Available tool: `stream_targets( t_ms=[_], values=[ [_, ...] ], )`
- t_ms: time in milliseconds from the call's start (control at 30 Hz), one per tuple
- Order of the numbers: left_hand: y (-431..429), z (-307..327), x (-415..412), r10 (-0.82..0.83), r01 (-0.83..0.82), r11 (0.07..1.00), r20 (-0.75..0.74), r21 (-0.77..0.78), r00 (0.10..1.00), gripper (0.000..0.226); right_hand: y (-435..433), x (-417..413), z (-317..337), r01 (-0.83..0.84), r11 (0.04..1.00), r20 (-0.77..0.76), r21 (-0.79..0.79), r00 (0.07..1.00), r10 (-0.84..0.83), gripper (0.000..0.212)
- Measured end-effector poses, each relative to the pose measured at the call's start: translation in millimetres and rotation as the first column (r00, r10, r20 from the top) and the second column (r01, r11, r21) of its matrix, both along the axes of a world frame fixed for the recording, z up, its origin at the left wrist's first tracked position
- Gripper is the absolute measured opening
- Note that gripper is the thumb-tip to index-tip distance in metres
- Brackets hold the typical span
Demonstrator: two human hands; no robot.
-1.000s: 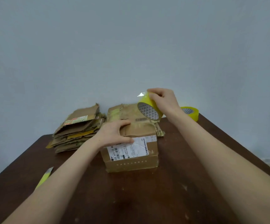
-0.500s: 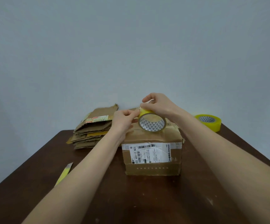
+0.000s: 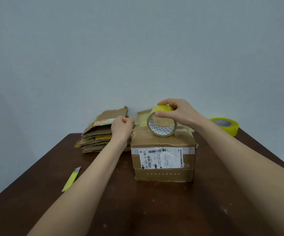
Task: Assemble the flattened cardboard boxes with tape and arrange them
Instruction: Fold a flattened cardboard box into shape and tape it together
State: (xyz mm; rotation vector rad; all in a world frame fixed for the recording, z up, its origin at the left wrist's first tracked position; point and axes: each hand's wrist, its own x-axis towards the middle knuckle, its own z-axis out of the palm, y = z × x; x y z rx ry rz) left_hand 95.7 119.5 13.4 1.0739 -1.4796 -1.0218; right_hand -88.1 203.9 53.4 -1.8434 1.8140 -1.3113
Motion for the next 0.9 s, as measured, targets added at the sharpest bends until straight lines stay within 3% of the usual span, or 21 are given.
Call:
stream_targets(
  t_ms=[233, 400, 633, 767, 833, 900],
  values=[
    [-8, -7, 21, 0.018, -0.017, 0.997, -0.013, 0.076, 1.000, 0.027, -8, 4, 11, 0.059, 0.995, -0.211, 0.087, 0.977, -0.039, 0.067],
    [-6, -28, 25, 0.032, -0.037, 0.980, 0.032, 0.196, 0.999, 0.027, -11, 7, 7, 0.078, 0.995, -0.170, 0.061, 0.983, -0.067, 0.045],
    [0, -54, 18, -0.039, 0.071, 0.926, -0.095, 0.370, 0.995, 0.030, -17, 11, 0, 0.029, 0.999, -0.133, 0.046, 0.991, -0.022, 0.049],
    [-2, -60, 16, -0.132, 0.118, 0.895, 0.001, 0.430, 0.991, 0.034, -16, 11, -5, 0.030, 0.999, -0.100, 0.039, 0.995, -0.026, 0.055],
    [-3, -56, 21, -0.109, 0.039, 0.940, 0.189, 0.340, 0.976, 0.022, -16, 12, -6, 0.036, 0.998, -0.105, 0.042, 0.994, -0.031, 0.059],
    [-3, -47, 25, 0.061, -0.070, 0.997, 0.375, 0.011, 0.925, 0.032, -13, 13, -7, 0.041, 0.998, -0.106, 0.046, 0.994, -0.036, 0.062]
  ],
)
